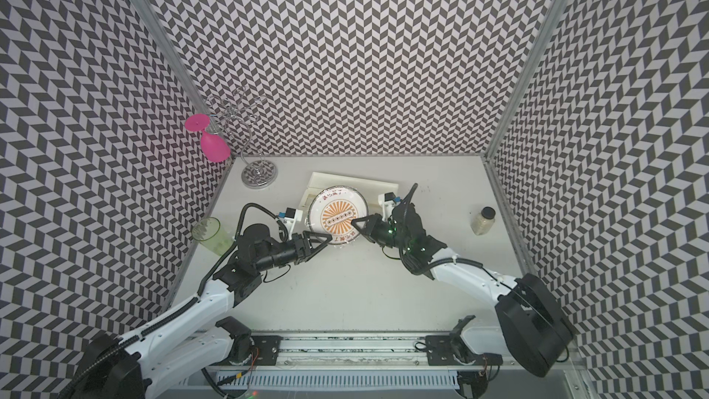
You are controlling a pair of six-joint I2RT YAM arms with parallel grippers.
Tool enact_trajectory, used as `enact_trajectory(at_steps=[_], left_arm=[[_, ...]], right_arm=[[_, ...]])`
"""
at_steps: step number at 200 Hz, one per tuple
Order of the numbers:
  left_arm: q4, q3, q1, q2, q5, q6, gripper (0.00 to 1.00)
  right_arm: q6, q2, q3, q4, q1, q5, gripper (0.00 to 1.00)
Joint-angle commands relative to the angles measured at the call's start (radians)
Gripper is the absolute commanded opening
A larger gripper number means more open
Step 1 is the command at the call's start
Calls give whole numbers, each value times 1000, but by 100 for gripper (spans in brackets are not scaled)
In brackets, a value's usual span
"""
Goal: Wrap the plate with plastic wrap
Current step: Cover the plate with plastic wrap.
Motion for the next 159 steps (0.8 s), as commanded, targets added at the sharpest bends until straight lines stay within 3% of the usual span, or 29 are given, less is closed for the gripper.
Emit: enact_trajectory(at_steps=[1,35,82,101,114,125,159], left_arm=[[91,40,17,13,-6,18,51],[145,50,36,37,9,13,23],[214,8,39,50,17,-45,0],[247,-6,38,63,17,-89,0],[272,-19,39,66,20,-125,0],[294,-31,38,60,8,-151,0],[312,-60,50,63,-31,-170,0]], right_arm=[[36,-50,10,93,26,-1,0],[97,-56,-62,183,39,-55,0],[132,-52,-87,245,38,-82,1],[147,-48,-98,250,30,-83,16],[157,-55,-106,231,19,-87,43],[159,-65,-116,199,7,-93,56],[152,-123,-154,60,-7,-105,75]])
